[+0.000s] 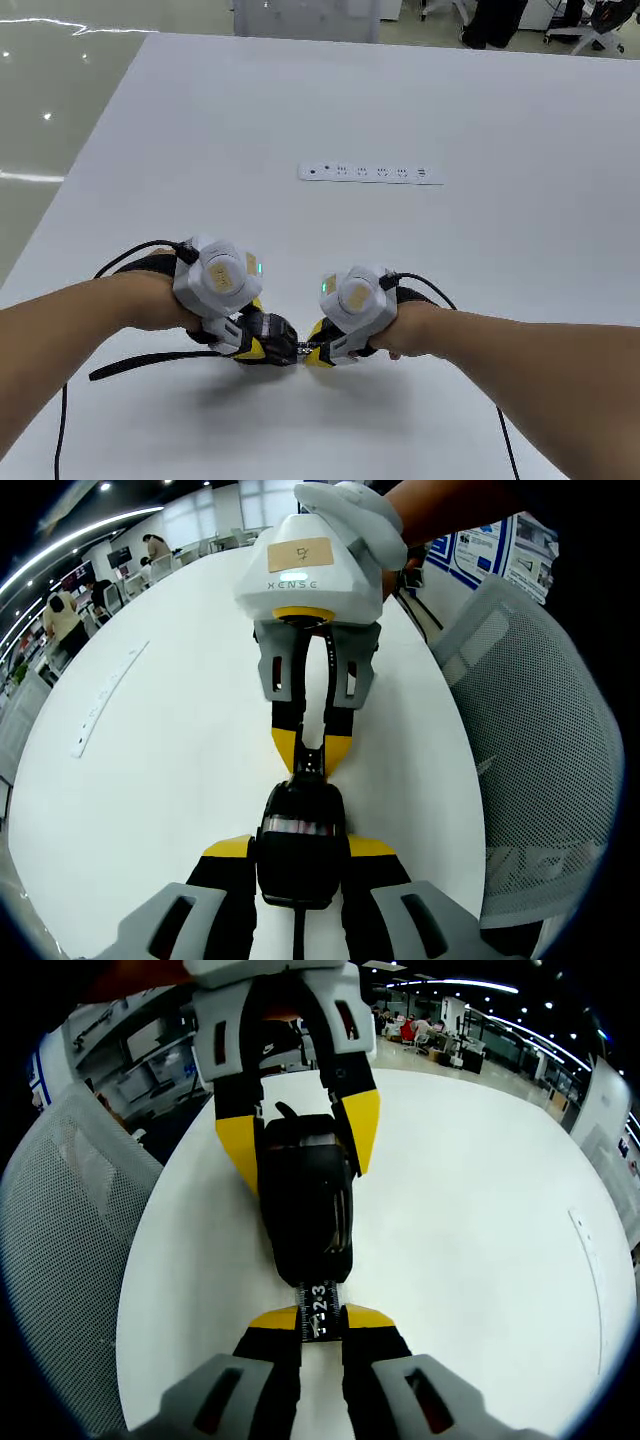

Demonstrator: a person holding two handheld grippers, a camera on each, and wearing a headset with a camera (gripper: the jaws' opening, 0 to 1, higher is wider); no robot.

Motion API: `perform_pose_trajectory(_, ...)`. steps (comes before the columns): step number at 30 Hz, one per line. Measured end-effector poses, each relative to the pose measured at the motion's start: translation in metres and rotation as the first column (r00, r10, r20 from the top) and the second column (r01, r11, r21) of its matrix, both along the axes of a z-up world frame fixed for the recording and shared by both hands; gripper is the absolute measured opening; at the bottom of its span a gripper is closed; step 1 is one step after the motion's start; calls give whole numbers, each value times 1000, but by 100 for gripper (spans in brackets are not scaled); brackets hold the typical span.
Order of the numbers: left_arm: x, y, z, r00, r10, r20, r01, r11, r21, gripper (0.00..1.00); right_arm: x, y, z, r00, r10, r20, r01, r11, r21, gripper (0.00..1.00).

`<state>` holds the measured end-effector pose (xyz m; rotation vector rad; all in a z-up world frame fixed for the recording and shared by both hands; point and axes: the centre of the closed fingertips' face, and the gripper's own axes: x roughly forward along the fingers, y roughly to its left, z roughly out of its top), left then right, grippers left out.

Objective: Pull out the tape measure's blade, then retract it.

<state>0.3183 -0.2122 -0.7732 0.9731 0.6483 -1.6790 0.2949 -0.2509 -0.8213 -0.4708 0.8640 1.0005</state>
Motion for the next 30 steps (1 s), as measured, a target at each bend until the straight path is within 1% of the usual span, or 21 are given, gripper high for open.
perform_pose_trajectory(2,0,0,0,1000,0,1,0,1000,0,29,-1,-2,0,1000,10,4,-10,1000,-2,13)
perform_pose_trajectory(8,0,0,0,1000,-6,6,6,1000,-5,29,-4,-8,1,1000,2,-2,-2,1000,3,13)
perform_pose_trajectory(12,0,-1,0,1000,-3,5,3,1000,-5,29,-5,-11,1,1000,7,0,-7,1000,-6,13)
perform_pose_trajectory(22,0,-1,0,1000,-4,6,4,1000,-1,29,-8,-17,1,1000,-5,-2,5,1000,-4,13)
perform_pose_trajectory(30,0,-1,-1,1000,-2,6,2,1000,1,29,-8,-21,-1,1000,-3,1,3,1000,-14,13)
